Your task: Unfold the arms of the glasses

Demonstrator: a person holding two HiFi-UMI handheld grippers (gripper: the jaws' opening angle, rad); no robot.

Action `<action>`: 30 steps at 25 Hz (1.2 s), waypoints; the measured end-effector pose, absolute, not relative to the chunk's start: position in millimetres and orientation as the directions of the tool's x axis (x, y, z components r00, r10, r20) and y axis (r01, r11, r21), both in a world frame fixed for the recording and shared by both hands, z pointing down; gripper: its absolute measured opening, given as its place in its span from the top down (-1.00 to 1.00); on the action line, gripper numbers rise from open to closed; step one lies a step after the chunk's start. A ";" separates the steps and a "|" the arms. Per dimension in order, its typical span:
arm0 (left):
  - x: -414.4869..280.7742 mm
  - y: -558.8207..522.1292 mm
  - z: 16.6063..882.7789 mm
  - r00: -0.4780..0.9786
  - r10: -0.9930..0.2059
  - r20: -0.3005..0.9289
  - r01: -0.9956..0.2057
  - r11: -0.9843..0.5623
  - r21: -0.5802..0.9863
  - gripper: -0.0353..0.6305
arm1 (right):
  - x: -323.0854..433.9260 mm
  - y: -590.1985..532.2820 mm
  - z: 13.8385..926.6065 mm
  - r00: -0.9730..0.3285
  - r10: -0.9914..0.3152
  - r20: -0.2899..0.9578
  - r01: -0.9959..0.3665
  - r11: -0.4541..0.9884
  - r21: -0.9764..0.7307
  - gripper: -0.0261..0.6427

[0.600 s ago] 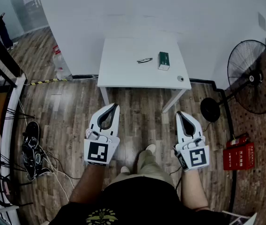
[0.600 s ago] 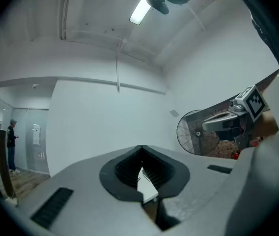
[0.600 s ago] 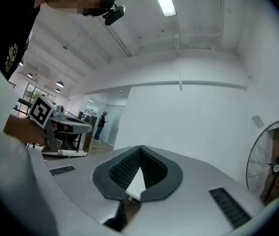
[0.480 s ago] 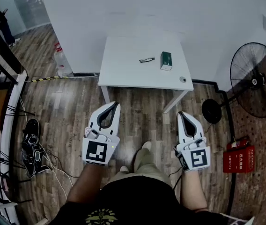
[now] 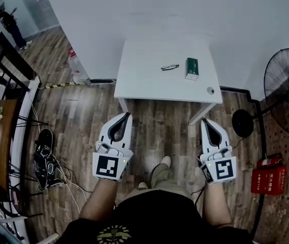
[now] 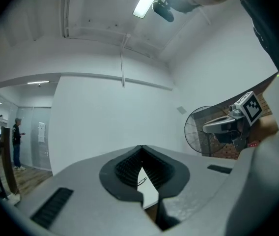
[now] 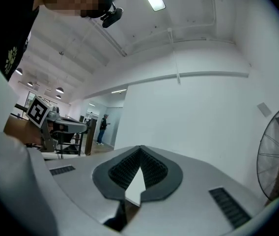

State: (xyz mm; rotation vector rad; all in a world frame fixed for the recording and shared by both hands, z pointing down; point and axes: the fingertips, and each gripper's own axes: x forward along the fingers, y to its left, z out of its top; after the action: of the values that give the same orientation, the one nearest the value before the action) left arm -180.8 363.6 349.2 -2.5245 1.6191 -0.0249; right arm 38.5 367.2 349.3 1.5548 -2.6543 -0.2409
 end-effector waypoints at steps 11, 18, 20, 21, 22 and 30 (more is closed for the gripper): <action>-163.1 307.3 359.4 0.425 -0.903 -0.065 -0.903 -0.419 -0.093 0.87 | 55.7 307.6 359.6 -0.497 -0.868 -0.002 -0.854 0.489 0.176 0.93; -161.4 272.5 382.1 0.416 -0.909 -0.028 -0.907 -0.413 -0.078 0.87 | 71.6 278.2 380.4 -0.463 -0.886 0.028 -0.873 0.461 0.159 0.93; -158.8 263.9 386.7 0.424 -0.906 -0.002 -0.904 -0.423 -0.061 0.87 | 75.9 270.6 380.9 -0.461 -0.887 0.033 -0.873 0.461 0.159 0.93; -157.9 260.3 386.8 0.430 -0.903 -0.001 -0.902 -0.430 -0.038 0.87 | 77.6 267.4 380.2 -0.462 -0.886 0.033 -0.873 0.461 0.160 0.93; -157.2 256.8 385.1 0.435 -0.900 -0.008 -0.900 -0.435 -0.011 0.87 | 79.1 264.2 379.2 -0.462 -0.886 0.030 -0.873 0.461 0.160 0.93; -143.8 229.6 367.5 0.439 -0.898 -0.024 -0.898 -0.439 0.007 0.88 | 93.7 237.3 363.0 -0.467 -0.884 0.014 -0.872 0.463 0.158 0.93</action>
State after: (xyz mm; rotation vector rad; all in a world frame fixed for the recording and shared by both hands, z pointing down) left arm -143.8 229.6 367.5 -2.6591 1.6596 0.0380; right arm 93.7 237.3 363.0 1.5689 -2.6059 -0.1962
